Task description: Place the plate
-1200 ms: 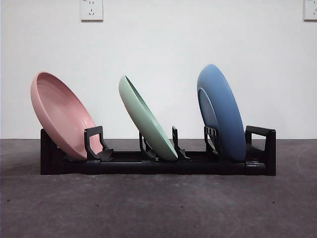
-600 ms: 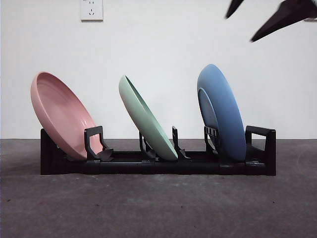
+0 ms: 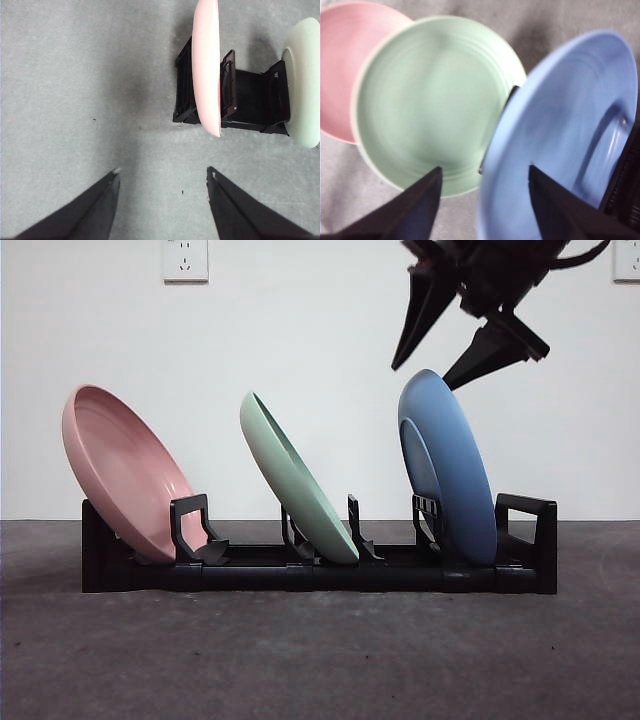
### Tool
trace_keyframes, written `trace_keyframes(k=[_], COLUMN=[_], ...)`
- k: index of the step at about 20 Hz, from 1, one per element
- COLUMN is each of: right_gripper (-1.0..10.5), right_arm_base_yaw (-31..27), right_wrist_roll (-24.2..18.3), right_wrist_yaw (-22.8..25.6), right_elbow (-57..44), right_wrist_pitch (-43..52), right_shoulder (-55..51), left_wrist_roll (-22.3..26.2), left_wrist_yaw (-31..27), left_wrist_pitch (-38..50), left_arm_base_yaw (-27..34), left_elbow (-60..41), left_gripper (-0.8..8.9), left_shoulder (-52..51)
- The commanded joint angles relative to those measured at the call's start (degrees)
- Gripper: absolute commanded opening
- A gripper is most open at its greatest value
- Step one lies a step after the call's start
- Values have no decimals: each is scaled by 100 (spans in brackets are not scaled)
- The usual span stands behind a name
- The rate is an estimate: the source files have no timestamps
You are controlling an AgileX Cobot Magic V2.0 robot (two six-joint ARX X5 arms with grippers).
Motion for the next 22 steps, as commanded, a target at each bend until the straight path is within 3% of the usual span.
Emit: trace_keyframes(k=[1, 2, 3, 6, 9, 13, 19, 22], right_gripper=[122, 28, 7, 7, 7, 7, 8, 8], right_arm_base_yaw=[55, 76, 83, 83, 79, 76, 122, 151], right_wrist_roll=[-79, -81, -81, -61, 44, 103, -164, -507], right_wrist_yaw=[9, 9, 4, -2, -315, -658, -1766, -1637], right_elbow=[129, 129, 129, 129, 142, 656, 1309, 1274], right_wrist_pitch=[52, 57, 52, 15, 7, -664, -1237, -1598], right_shoulder=[125, 125, 125, 125, 61, -175, -898, -1436], left_wrist_roll=[33, 33, 33, 35, 35, 35, 35, 35], left_wrist_yaw=[13, 11, 11, 11, 11, 13, 11, 11], left_wrist_pitch=[42, 42, 44, 44, 42, 42, 42, 42], left_arm_base_yaw=[-4, -4, -4, -4, -4, -4, -4, -4], left_elbow=[140, 140, 140, 140, 140, 140, 140, 140], left_gripper=[280, 280, 280, 280, 280, 280, 280, 280], left_shoulder=[42, 42, 42, 42, 42, 42, 42, 42])
